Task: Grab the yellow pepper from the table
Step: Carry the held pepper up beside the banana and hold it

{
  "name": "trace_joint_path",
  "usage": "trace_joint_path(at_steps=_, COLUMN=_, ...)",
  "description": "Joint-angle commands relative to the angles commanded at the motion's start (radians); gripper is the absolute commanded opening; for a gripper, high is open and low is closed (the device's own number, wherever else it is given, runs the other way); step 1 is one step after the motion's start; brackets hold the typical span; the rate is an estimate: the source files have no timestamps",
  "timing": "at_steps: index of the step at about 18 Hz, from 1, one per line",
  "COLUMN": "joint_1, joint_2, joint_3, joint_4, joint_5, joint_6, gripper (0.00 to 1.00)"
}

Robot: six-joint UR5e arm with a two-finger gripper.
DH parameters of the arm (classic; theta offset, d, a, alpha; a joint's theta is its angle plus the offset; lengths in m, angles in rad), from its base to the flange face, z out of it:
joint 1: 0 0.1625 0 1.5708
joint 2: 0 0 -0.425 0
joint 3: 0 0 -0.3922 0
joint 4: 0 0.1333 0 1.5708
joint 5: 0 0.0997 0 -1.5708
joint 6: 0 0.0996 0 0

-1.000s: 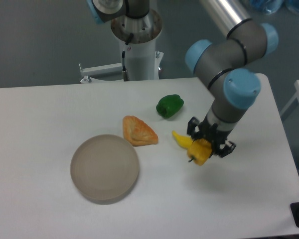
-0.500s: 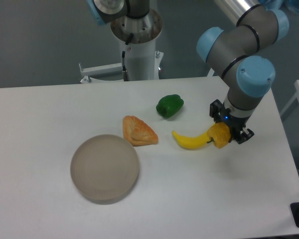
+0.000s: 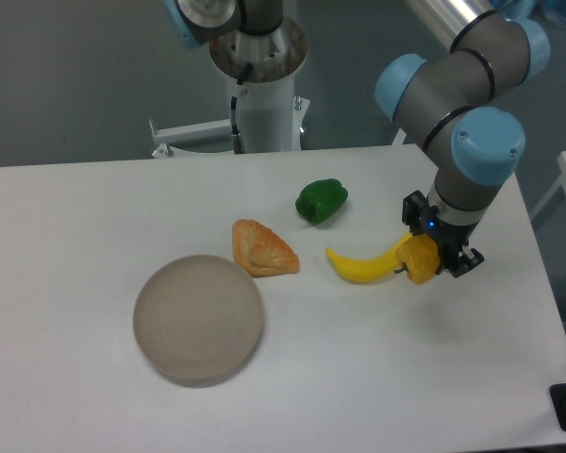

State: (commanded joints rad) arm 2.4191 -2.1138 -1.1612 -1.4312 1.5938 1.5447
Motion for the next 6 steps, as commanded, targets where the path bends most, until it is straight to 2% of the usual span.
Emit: trace_joint_path(at_steps=6, joint_1=0.002, joint_2=0.005, joint_3=0.000, joint_4=0.003, joint_5=-0.003, joint_6=-0.002, gripper=0.17)
